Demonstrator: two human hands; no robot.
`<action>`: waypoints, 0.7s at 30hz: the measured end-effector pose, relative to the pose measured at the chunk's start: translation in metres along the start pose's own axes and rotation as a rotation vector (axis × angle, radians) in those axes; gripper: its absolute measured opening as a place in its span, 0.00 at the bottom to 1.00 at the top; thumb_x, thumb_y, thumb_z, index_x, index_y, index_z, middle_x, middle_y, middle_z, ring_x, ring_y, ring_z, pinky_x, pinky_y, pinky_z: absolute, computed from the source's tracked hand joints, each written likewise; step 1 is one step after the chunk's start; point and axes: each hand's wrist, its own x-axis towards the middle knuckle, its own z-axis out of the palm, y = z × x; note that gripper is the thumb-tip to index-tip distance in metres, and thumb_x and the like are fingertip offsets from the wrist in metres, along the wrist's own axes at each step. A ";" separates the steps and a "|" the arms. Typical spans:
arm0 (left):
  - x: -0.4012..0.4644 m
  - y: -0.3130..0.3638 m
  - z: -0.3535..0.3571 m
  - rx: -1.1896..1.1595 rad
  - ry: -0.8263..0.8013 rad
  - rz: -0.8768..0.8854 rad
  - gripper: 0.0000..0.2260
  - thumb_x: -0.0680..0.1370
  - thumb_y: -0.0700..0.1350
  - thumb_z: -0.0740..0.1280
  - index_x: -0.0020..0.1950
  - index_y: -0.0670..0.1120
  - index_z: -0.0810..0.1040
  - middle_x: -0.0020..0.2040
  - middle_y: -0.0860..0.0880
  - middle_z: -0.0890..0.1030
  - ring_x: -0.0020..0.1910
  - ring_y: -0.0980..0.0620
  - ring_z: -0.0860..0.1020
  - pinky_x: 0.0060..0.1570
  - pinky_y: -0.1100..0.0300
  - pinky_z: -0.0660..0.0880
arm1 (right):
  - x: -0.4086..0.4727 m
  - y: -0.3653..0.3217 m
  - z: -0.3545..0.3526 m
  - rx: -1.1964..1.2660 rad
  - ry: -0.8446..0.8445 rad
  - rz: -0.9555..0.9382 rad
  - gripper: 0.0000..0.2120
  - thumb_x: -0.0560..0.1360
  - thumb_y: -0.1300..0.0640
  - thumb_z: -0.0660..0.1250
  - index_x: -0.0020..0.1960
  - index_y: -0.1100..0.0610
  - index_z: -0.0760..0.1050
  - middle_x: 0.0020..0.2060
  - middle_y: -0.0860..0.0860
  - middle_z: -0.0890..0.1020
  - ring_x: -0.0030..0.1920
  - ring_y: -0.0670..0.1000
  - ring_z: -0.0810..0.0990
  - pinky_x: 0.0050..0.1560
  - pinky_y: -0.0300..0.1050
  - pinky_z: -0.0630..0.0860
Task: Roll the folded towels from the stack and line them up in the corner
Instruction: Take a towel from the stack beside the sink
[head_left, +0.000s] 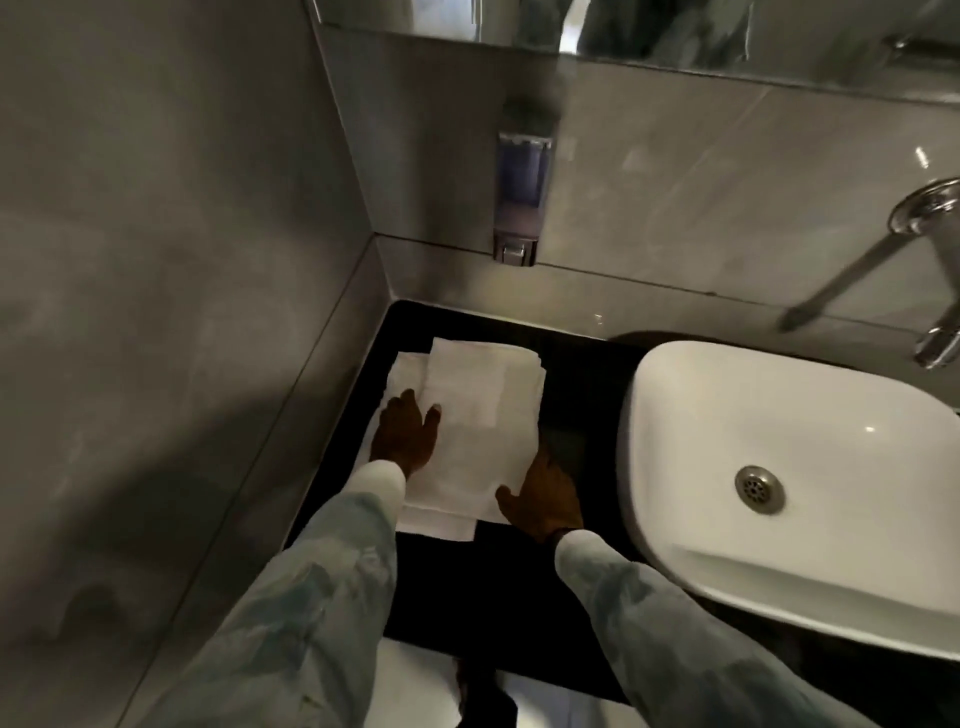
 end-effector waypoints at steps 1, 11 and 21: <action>0.010 -0.001 0.000 -0.017 0.009 -0.002 0.30 0.80 0.58 0.57 0.75 0.41 0.59 0.74 0.38 0.64 0.73 0.38 0.63 0.72 0.45 0.61 | 0.001 -0.003 0.004 0.012 0.015 0.030 0.43 0.71 0.43 0.69 0.75 0.63 0.53 0.68 0.62 0.69 0.66 0.63 0.71 0.65 0.53 0.71; 0.125 0.022 0.003 -0.274 -0.003 -0.111 0.32 0.64 0.58 0.71 0.62 0.42 0.77 0.62 0.39 0.79 0.61 0.38 0.77 0.63 0.46 0.74 | 0.019 -0.004 0.024 0.389 0.123 0.376 0.26 0.67 0.48 0.75 0.59 0.62 0.76 0.58 0.59 0.81 0.60 0.61 0.78 0.58 0.50 0.77; 0.093 0.049 -0.029 -0.390 0.080 -0.067 0.12 0.71 0.41 0.73 0.52 0.41 0.77 0.52 0.42 0.78 0.50 0.45 0.77 0.52 0.52 0.75 | 0.013 0.007 0.009 0.493 0.129 0.279 0.17 0.68 0.48 0.76 0.49 0.59 0.83 0.49 0.56 0.86 0.52 0.57 0.83 0.53 0.47 0.79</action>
